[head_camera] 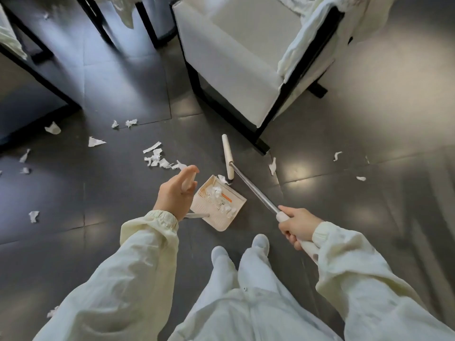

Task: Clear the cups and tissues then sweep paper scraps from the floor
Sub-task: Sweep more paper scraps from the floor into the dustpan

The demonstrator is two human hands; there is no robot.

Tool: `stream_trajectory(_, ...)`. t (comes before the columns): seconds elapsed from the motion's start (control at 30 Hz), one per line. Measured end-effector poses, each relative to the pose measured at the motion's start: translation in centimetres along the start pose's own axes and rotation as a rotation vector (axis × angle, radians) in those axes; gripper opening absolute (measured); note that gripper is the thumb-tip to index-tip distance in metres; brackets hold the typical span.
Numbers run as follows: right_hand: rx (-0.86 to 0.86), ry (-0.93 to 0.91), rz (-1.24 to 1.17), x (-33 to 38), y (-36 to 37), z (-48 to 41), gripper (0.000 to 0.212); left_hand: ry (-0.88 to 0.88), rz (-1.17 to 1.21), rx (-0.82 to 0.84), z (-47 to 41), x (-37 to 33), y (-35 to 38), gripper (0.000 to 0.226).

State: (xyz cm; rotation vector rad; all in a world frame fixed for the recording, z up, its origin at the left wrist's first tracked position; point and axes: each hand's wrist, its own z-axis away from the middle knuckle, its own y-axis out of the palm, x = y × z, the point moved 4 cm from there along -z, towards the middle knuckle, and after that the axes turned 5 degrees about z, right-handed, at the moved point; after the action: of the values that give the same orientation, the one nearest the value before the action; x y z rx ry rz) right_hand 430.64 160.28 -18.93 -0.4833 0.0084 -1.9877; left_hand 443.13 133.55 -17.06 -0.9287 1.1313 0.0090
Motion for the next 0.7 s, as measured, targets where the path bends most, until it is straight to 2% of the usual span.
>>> stream_trajectory(0.13,-0.043,0.008,-0.1,-3.7,-3.6,1.4,0.072,-0.026,0.002,0.016,0.4,-3.4,3.1,0.038)
stream_trajectory(0.27,-0.105,0.014,-0.087,-8.4,-9.5,3.2,0.071,0.05,-0.027,0.052,1.3,-7.9,8.1,0.04)
stream_trajectory(0.57,-0.264,0.065,-0.171,-21.5,-27.0,3.5,0.068,0.034,-0.028,0.082,3.0,-20.1,24.5,0.035)
stream_trajectory(0.7,-0.307,0.081,-0.204,-25.1,-35.6,2.3,0.062,0.056,-0.017,0.134,3.0,-24.5,30.7,0.035)
